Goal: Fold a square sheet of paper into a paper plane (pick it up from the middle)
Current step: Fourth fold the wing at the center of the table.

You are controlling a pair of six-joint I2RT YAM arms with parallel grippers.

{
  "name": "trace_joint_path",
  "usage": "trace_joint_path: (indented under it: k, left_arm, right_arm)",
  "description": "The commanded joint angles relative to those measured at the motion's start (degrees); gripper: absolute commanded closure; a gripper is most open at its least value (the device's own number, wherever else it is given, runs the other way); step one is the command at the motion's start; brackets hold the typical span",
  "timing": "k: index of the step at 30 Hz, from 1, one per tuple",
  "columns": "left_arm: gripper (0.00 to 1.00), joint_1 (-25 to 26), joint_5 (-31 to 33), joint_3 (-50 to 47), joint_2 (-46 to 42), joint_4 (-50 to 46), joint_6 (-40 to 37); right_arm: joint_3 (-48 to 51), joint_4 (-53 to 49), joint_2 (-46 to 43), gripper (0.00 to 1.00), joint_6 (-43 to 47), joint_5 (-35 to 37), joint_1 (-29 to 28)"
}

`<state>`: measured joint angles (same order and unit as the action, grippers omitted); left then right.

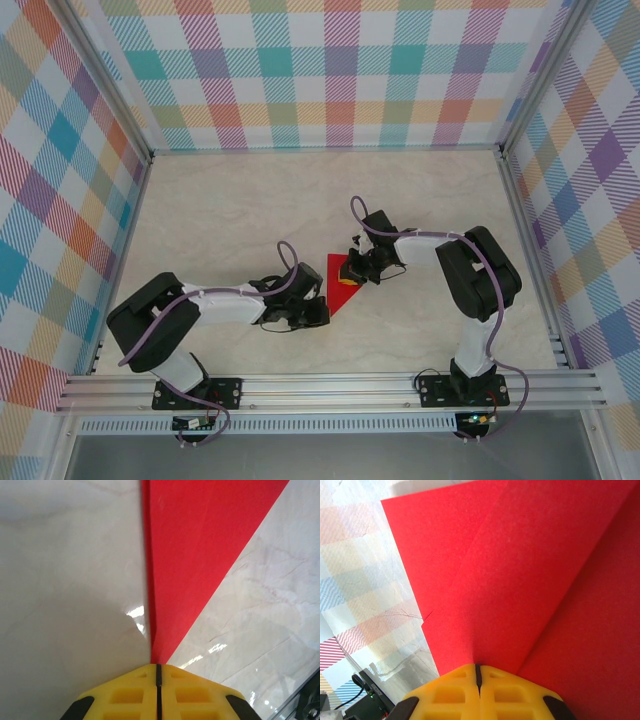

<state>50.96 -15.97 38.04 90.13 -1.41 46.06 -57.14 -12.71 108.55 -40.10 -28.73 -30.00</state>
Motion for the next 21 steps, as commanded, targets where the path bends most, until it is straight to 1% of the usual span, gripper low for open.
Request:
trace_joint_path:
  k: [1,7,9,11,21]
  left_arm:
    - [0.92,1.2,-0.1,-0.6,-2.1,-7.2,0.0]
    - [0.92,1.2,8.3,1.8,-9.4,-7.0,0.6]
    - [0.92,1.1,9.6,2.0,-9.9,-5.3,1.0]
    - [0.92,1.0,10.0,2.5,-9.1,-4.0,1.0]
    - [0.94,0.2,6.7,5.6,-0.3,1.4,0.8]
  right_arm:
    - [3.4,-7.5,6.6,0.96,-0.9,14.5,-0.2]
    - [3.6,-7.2,6.4,0.96,-1.0,14.4,-0.2]
    - [3.6,-7.1,6.5,0.96,-0.9,14.2,-0.2]
    - [3.6,-7.0,6.5,0.96,-0.9,14.1,-0.2]
    - [3.5,-5.9,5.9,0.96,-0.6,12.6,-0.2]
